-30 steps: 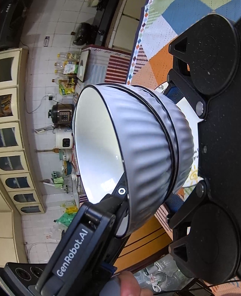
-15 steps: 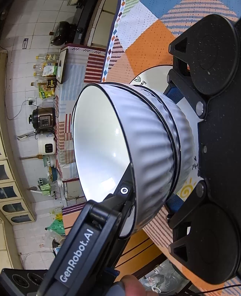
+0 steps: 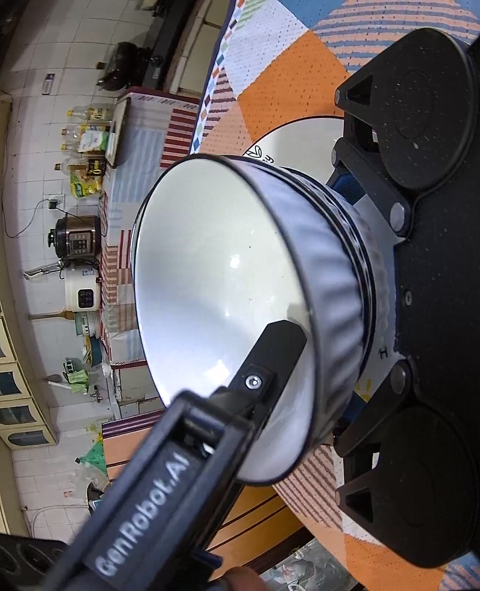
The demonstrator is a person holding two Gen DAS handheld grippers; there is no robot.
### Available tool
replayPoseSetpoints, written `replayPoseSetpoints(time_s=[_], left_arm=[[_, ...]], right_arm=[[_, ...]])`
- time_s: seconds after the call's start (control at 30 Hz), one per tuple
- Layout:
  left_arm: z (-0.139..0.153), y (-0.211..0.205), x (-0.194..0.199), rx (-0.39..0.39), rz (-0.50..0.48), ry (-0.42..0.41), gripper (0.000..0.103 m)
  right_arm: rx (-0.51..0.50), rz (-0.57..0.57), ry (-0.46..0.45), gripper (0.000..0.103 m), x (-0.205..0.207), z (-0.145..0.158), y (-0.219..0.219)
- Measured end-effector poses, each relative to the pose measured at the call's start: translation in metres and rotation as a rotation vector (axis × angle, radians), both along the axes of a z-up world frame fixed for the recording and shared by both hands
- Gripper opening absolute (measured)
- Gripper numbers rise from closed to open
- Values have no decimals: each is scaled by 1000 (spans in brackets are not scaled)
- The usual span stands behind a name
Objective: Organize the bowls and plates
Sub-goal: 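Lower the bowl stack onto the white plate and open the left gripper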
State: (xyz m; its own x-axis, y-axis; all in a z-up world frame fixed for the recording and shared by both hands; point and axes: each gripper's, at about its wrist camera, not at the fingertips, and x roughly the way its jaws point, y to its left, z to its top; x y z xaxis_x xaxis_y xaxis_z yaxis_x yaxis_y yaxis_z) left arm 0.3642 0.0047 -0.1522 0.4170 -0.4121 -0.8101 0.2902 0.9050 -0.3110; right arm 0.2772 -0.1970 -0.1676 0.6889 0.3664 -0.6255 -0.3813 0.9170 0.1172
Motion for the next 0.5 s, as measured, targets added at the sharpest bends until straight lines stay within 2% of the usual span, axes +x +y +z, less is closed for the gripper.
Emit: replayPoseSetpoints(time_s=[0.2, 0.33, 0.5], left_arm=[[-1, 1, 1, -10, 20, 28, 45], [5, 3, -2, -13, 53, 66, 40], [32, 4, -23, 22, 56, -22, 40]], right_arm=[[-4, 4, 9, 98, 0, 0, -1], [-25, -10, 24, 98, -1, 4, 1], [-44, -15, 25, 98, -12, 14, -3]])
